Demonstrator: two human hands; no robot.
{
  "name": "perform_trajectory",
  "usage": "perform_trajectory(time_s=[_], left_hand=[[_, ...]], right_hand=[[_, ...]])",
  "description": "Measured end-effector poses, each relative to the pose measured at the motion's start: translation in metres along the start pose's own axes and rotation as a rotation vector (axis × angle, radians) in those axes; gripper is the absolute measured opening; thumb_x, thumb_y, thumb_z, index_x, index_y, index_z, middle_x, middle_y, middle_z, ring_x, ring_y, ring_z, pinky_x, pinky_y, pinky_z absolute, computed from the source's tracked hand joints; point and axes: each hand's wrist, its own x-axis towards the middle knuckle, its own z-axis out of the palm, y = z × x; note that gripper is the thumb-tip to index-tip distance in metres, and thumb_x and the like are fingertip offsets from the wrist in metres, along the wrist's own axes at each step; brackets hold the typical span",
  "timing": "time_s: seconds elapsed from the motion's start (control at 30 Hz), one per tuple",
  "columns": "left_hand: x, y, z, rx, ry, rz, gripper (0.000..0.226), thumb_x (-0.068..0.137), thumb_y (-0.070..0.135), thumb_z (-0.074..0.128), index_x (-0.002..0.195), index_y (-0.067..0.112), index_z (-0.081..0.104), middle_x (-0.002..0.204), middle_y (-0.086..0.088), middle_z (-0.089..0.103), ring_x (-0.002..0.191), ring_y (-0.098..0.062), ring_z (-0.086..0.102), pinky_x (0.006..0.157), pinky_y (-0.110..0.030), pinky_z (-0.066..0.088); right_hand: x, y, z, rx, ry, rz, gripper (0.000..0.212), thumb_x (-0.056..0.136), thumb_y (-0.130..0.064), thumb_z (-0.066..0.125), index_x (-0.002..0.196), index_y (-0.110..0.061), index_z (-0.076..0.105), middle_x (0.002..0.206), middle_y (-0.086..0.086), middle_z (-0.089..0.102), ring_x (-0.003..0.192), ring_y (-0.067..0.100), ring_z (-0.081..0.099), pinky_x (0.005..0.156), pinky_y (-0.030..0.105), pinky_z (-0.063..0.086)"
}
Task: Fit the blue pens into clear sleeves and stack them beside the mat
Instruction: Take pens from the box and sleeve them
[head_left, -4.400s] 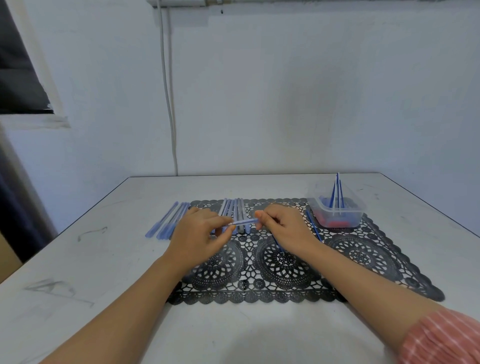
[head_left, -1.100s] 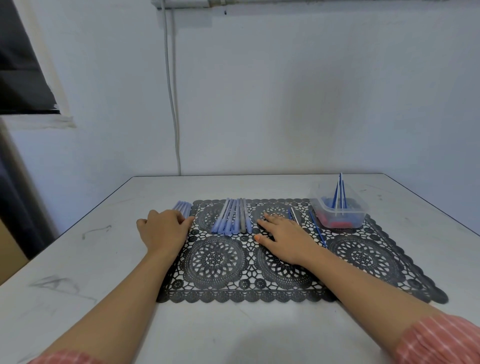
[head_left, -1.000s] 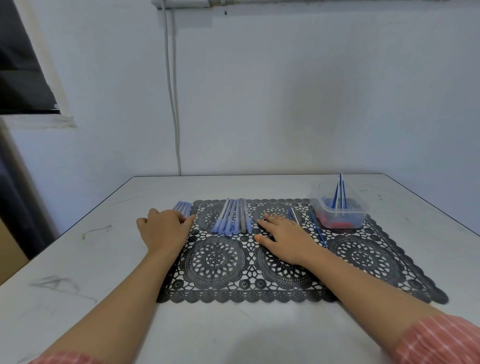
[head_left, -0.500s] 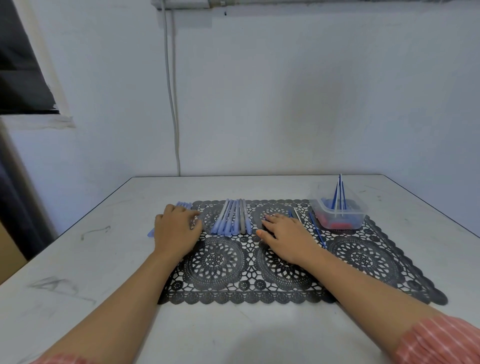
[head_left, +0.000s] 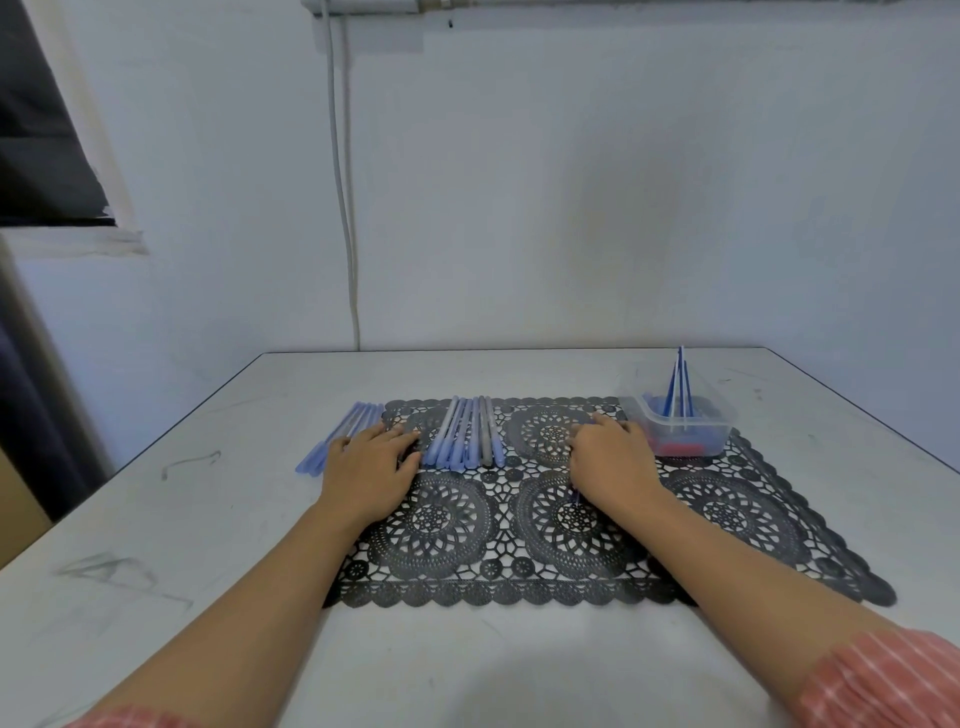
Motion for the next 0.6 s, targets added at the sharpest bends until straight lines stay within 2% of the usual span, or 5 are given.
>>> perform_trajectory(time_s=[0.13,0.23,0.33,0.5,0.6], left_hand=[[0.001,0.0,0.0,-0.013,-0.013,0.002,0.044,0.099,0.043,0.031,0.141,0.034,0.038,0.15,0.009,0.032,0.14,-0.012,0.021,0.113,-0.042,0.015],[0.001,-0.001,0.0,-0.023,-0.016,0.004,0.044,0.099,0.043,0.032,0.141,0.034,0.038,0.15,0.009,0.032,0.14,-0.012,0.021,0.113,-0.042,0.015],[0.001,-0.001,0.0,-0.026,-0.014,0.005,0.044,0.098,0.043,0.032,0.141,0.033,0.039,0.15,0.008,0.033,0.14,-0.013,0.022,0.112,-0.042,0.015],[0.002,-0.003,0.001,-0.022,-0.016,0.005,0.044,0.098,0.043,0.033,0.141,0.033,0.039,0.15,0.008,0.034,0.14,-0.013,0.023,0.112,-0.041,0.015],[0.002,-0.003,0.003,-0.018,-0.019,0.002,0.045,0.098,0.043,0.032,0.141,0.033,0.038,0.15,0.008,0.033,0.14,-0.013,0.022,0.112,-0.041,0.014]], right_hand=[[-0.004,0.005,-0.008,-0.08,0.016,0.043,0.017,0.087,-0.011,0.054,0.101,-0.011,0.064,0.116,0.007,0.062,0.121,0.023,0.047,0.102,0.037,0.035],[-0.006,0.008,-0.014,-0.117,0.039,0.074,0.017,0.09,-0.01,0.052,0.103,-0.011,0.063,0.109,0.008,0.063,0.105,0.023,0.053,0.093,0.032,0.039],[-0.008,0.008,-0.019,-0.142,0.056,0.078,0.019,0.091,-0.007,0.048,0.105,-0.009,0.061,0.111,0.009,0.06,0.107,0.024,0.052,0.092,0.033,0.04],[-0.008,0.007,-0.019,-0.11,0.067,0.048,0.018,0.091,-0.01,0.051,0.106,-0.008,0.062,0.112,0.009,0.06,0.109,0.024,0.05,0.091,0.033,0.04],[-0.005,0.004,-0.014,0.023,0.11,-0.007,0.028,0.091,-0.014,0.053,0.116,-0.018,0.063,0.113,0.005,0.062,0.11,0.021,0.05,0.09,0.033,0.043]])
